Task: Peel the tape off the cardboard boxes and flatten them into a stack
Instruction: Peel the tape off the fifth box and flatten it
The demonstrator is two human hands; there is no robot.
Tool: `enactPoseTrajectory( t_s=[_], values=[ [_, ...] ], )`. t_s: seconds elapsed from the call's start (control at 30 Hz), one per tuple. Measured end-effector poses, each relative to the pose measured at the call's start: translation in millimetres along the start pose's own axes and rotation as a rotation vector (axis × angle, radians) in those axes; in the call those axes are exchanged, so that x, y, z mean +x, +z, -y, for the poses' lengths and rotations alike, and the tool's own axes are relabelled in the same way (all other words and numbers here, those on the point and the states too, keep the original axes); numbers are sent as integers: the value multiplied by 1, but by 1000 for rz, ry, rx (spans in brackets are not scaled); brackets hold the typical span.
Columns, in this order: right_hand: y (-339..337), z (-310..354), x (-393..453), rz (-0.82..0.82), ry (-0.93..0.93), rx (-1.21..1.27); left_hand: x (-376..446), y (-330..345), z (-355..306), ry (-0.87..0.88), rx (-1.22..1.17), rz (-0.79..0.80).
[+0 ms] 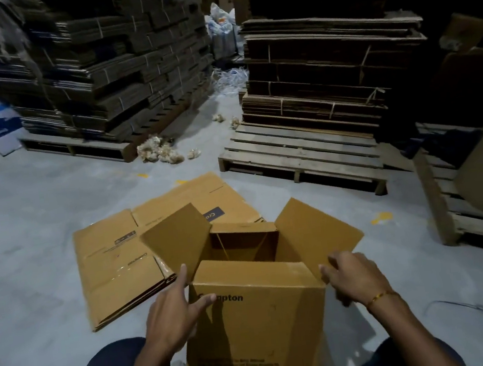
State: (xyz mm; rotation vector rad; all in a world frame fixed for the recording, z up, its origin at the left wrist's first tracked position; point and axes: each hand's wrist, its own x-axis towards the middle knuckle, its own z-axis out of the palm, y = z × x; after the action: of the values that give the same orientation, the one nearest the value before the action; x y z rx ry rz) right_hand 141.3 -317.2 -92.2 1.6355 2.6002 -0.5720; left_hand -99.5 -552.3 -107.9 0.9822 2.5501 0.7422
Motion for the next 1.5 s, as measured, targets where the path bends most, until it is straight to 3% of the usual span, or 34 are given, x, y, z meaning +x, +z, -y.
enactPoseTrajectory(
  t_s=[0.07, 0.13, 0.27, 0.37, 0.47, 0.53, 0.63, 0.7, 0.8, 0.9, 1.0, 1.07, 1.2, 1.37, 1.5],
  values=[
    [-7, 15, -2, -84, -70, -111, -1, 0, 10, -61, -65, -13],
    [-9, 39, 0, -103, -213, -54, 1, 0, 17, -66, -142, -10],
    [13, 86, 31, 216, -451, 6, 1, 4, 13, -45, -128, -17],
    [43, 93, 70, 411, -414, -68, -3, 8, 15, -50, -105, 6],
    [58, 81, 96, 491, -298, -134, -8, 8, 13, -50, -122, 31],
    [57, 76, 102, 398, -323, -137, -10, 8, 11, -31, -156, 17],
    [30, 76, 98, 75, -438, -91, -5, 9, 16, -62, -227, 8],
    [1, 75, 85, -19, -521, -48, -3, 8, 16, -84, -249, -5],
    [-46, 53, 54, 39, -653, 45, -4, 5, 7, -87, -244, -7],
    [-65, 19, 18, 95, -622, 163, -4, 7, 2, -109, -226, -37],
    [-41, -21, 0, -61, -523, 101, -4, 8, -4, -108, -228, -75],
    [-21, -41, -5, -141, -409, 189, -4, 10, -9, -93, -224, -82],
    [15, -40, -22, 45, -205, 726, -1, 6, -10, -64, -200, -78],
    [-5, -26, -22, -76, -320, 761, -2, -18, -26, -16, -140, -70],
    [-64, -7, -10, -152, -348, 817, 9, -55, -71, 110, 90, -50]
  ],
)
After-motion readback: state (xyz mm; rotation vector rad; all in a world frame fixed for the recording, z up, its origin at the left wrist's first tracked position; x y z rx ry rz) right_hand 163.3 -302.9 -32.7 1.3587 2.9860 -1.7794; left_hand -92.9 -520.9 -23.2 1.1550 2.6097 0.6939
